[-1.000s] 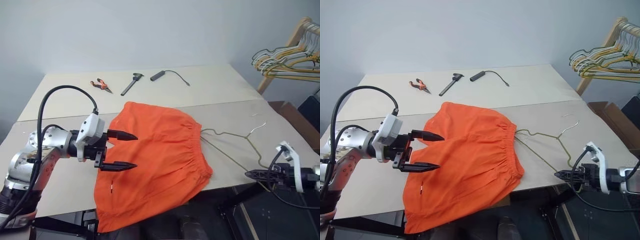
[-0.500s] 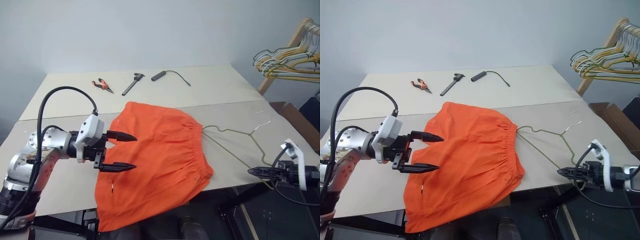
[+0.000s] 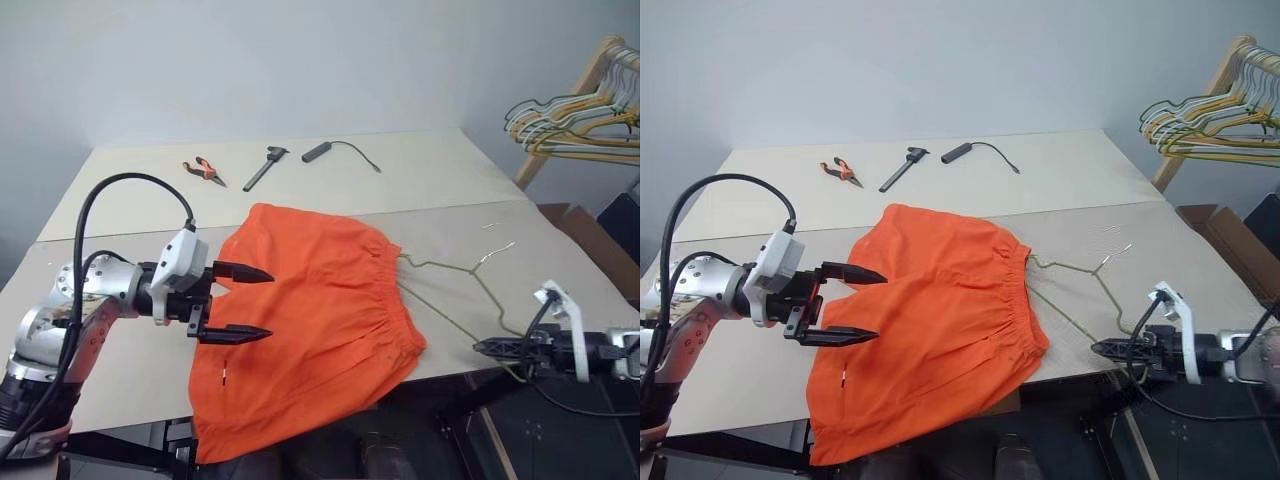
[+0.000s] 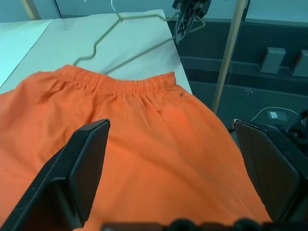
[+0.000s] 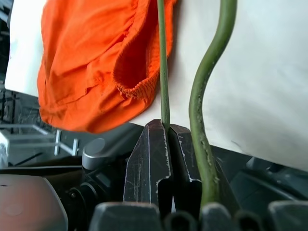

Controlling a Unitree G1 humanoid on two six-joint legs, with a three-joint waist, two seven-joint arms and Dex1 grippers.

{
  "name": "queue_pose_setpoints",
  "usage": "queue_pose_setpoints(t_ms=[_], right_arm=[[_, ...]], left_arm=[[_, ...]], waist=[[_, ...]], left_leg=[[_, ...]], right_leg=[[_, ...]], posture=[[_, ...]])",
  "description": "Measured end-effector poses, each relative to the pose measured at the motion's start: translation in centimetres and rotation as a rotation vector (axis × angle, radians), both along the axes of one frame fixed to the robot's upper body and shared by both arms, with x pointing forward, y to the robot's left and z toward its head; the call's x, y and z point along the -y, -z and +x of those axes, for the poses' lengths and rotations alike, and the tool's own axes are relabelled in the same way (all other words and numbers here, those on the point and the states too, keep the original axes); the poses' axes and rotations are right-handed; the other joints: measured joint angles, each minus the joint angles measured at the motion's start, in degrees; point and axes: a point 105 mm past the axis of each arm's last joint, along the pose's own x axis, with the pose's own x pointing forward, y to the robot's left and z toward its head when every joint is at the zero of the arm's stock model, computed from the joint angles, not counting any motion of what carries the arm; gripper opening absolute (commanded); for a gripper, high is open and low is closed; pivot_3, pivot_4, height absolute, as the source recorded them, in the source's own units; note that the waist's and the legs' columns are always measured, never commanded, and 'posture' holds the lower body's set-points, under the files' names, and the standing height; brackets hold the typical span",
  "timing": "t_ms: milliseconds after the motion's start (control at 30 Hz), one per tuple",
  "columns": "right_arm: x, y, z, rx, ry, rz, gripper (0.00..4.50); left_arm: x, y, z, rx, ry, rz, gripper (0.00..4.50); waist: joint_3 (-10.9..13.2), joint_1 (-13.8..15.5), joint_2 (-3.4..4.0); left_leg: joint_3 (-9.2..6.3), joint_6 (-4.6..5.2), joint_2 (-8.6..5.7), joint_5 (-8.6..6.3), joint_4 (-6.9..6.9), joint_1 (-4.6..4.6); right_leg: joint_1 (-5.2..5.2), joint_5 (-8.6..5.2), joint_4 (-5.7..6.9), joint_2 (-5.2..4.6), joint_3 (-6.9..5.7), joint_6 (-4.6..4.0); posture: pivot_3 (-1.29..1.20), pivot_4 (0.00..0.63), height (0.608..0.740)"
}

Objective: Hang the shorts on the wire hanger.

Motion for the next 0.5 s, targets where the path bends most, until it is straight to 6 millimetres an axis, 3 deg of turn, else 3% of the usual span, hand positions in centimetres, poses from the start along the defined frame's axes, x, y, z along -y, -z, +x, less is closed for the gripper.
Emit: queue_pose_setpoints(t_ms=[333,500], right_arm=[[-1.7,0.2,2.6,0.036,-0.077,-0.019,0.0],[-2.3,1.7,4.5,0.028,-0.071,-0.027,0.0]], left_arm=[[-0.1,-0.1,0.0,0.01,-0.002,0.004,4.45],[-0.1,-0.1,0.1,0.011,-0.005,0.004,4.45]], waist=[[0.0,0.06,0.0],[0.0,0.12,0.0]], left_leg=[[0.01,0.0,0.0,0.0,-0.01,-0.01],[0.07,0.0,-0.01,0.0,0.0,-0.04]], right_leg=[[-0.01,0.03,0.0,0.01,-0.02,-0.04],[-0.03,0.22,-0.01,0.0,-0.03,-0.34]], posture=[[0.01,0.047,0.74],[0.02,0.043,0.74]])
